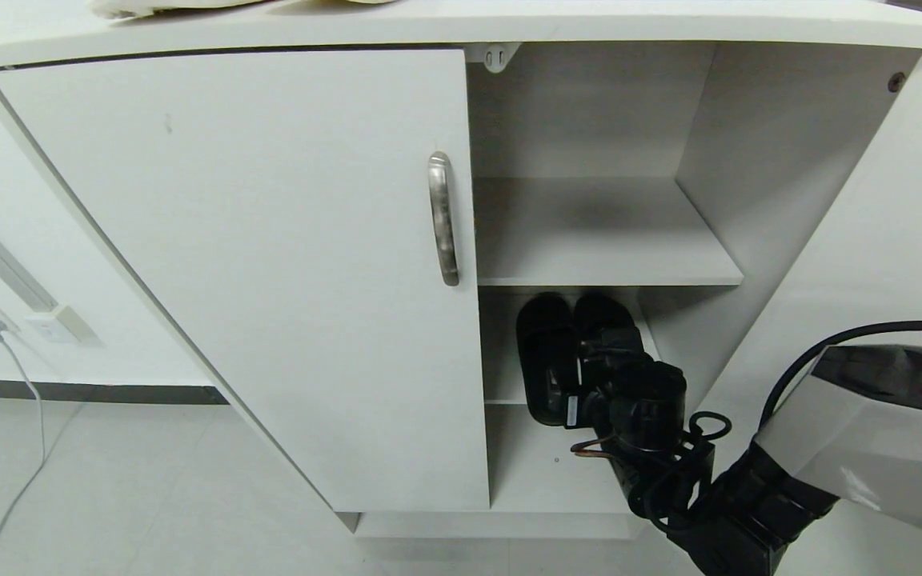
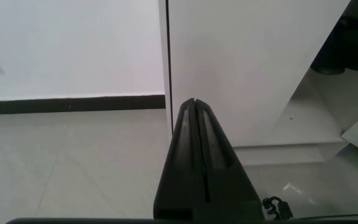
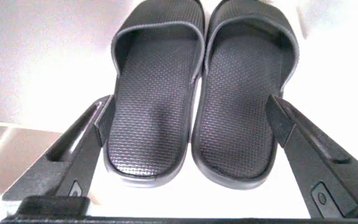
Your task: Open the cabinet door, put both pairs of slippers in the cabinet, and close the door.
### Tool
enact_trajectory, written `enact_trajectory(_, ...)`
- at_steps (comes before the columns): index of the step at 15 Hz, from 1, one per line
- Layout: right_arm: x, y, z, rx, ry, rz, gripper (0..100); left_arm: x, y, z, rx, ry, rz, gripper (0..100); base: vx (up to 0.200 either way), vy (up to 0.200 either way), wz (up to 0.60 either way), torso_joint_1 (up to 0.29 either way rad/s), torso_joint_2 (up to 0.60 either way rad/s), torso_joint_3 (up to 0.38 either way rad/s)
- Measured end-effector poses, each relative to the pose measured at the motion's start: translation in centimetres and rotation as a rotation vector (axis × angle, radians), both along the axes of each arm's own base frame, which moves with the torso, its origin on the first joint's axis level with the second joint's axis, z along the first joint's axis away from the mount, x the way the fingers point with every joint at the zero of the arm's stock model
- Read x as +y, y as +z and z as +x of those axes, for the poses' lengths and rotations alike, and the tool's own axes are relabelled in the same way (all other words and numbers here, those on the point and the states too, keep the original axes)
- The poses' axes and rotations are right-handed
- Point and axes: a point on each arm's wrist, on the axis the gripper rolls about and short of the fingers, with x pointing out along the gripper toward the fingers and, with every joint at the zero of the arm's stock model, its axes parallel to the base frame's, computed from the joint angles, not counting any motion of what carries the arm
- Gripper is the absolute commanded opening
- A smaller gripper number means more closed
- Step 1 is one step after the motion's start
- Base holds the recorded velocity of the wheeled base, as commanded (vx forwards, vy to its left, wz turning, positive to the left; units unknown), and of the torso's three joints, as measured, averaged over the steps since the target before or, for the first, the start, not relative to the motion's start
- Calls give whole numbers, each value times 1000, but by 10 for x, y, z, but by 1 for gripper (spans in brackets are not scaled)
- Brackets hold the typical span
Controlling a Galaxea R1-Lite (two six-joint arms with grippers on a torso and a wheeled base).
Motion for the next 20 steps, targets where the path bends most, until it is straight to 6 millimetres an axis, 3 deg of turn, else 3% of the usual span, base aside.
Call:
enact_trajectory(3,-1,1,-1,0,-1,3,100,0,0,0,0,-1,0,0,0,0,0,0,0,0)
enact_trajectory(10,-3,0,-3,2,-4,2,100,0,0,0,0,-1,-1,0,-200,0,0,2,1,2)
enact_trajectory(20,-4,-1,-3,1,-5,4,100,0,0,0,0,2,-11,0,0,0,0,0,0,0)
